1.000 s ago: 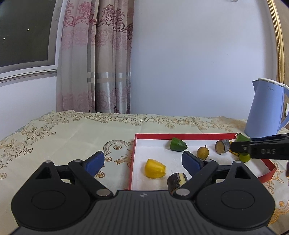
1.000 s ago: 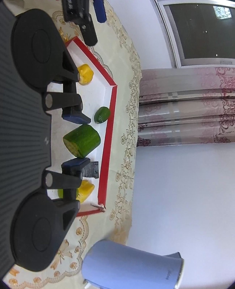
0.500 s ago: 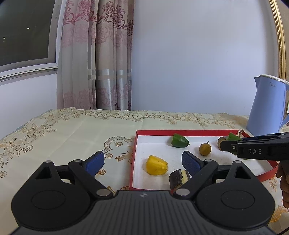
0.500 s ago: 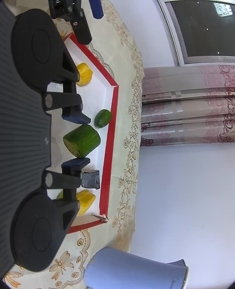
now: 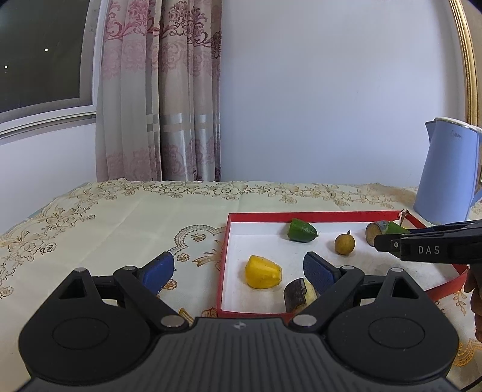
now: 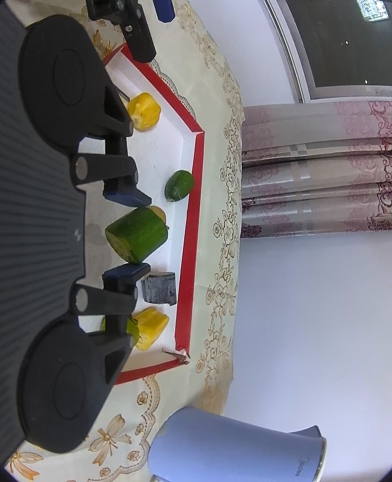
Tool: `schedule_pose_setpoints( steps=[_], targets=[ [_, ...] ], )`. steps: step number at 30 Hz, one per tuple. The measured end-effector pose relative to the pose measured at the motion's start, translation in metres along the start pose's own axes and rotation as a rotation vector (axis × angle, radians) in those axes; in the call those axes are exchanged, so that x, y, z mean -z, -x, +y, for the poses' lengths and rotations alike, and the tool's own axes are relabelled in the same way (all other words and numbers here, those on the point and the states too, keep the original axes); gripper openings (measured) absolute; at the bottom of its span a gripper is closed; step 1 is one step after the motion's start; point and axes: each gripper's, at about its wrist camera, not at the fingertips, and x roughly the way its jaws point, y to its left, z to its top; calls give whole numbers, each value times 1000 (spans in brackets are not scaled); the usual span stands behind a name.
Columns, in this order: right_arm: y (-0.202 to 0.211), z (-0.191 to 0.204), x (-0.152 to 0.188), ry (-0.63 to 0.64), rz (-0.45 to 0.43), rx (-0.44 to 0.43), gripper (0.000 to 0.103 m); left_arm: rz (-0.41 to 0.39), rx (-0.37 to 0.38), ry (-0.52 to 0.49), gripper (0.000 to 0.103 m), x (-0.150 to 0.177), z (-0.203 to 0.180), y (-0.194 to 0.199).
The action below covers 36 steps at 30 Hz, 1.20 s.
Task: Organize fruits
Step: 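Lower the green cucumber chunk into the tray and open the right tool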
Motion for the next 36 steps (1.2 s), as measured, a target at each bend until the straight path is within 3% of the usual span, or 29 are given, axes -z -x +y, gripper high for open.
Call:
schedule_pose_setpoints(
  steps=[18, 31, 36],
  targets=[
    [-8, -7, 4, -35, 16, 3, 38, 7, -7, -26, 94, 2, -3, -2],
    [-11, 21, 6, 42, 27, -114, 38, 8, -8, -31, 94, 2, -4, -1],
    [-11, 26, 6, 54, 29, -112, 38, 6, -7, -29, 94, 2, -5, -1]
  ],
)
